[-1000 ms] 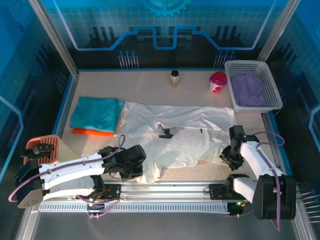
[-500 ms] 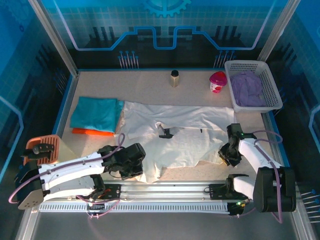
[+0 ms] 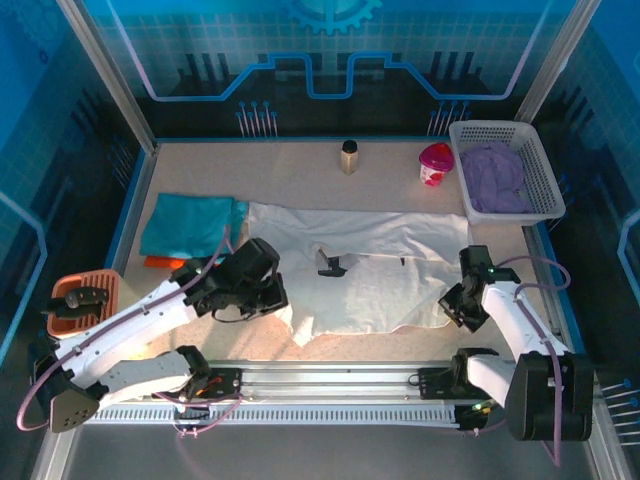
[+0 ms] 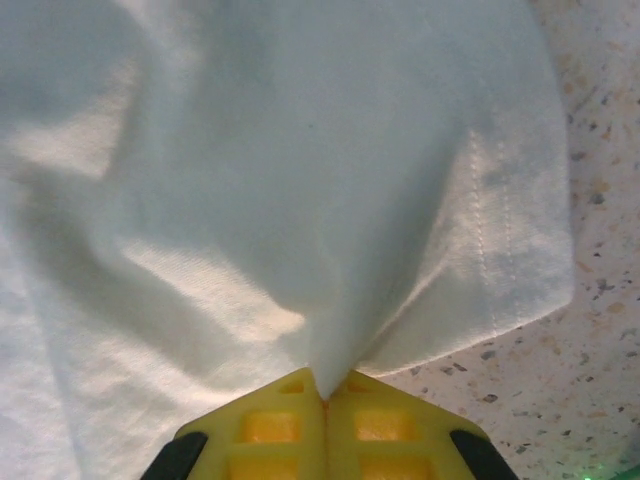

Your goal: Fold and stack the t-shirts

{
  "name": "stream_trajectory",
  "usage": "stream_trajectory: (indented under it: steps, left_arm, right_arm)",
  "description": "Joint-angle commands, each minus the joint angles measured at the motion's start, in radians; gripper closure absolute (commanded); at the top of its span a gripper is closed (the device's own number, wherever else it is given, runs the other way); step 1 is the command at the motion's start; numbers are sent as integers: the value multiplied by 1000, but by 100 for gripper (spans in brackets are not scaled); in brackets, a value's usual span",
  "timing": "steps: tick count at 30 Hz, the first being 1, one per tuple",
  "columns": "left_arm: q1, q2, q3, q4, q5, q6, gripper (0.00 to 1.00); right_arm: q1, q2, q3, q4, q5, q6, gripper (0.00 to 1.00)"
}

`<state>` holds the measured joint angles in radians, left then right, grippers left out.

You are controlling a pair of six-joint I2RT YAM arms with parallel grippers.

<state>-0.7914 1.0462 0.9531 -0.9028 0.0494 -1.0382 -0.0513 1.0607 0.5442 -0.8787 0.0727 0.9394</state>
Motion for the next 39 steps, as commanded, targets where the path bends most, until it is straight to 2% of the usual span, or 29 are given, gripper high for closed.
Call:
stream_trajectory:
  steps: [1,5,17,26,39]
  left_arm:
    - [45,50,91,-67,29,139,100]
    - [119,81,155,-67,46,213,100]
    - [304,155,252,-35,92,352,100]
    - [380,207,282,9,92,422,100]
    - [441,320,341,77,84,489,100]
  right_arm:
    - [-28,11,47,-37,-46,-58,100]
    - [-46,10,77,-66,-60,-82,100]
    - [-218,10,116,-66,-173,-165,100]
    - [-225,97,197,-5,-197,-135,100]
    - [-209,274,312,58,-172,-144,100]
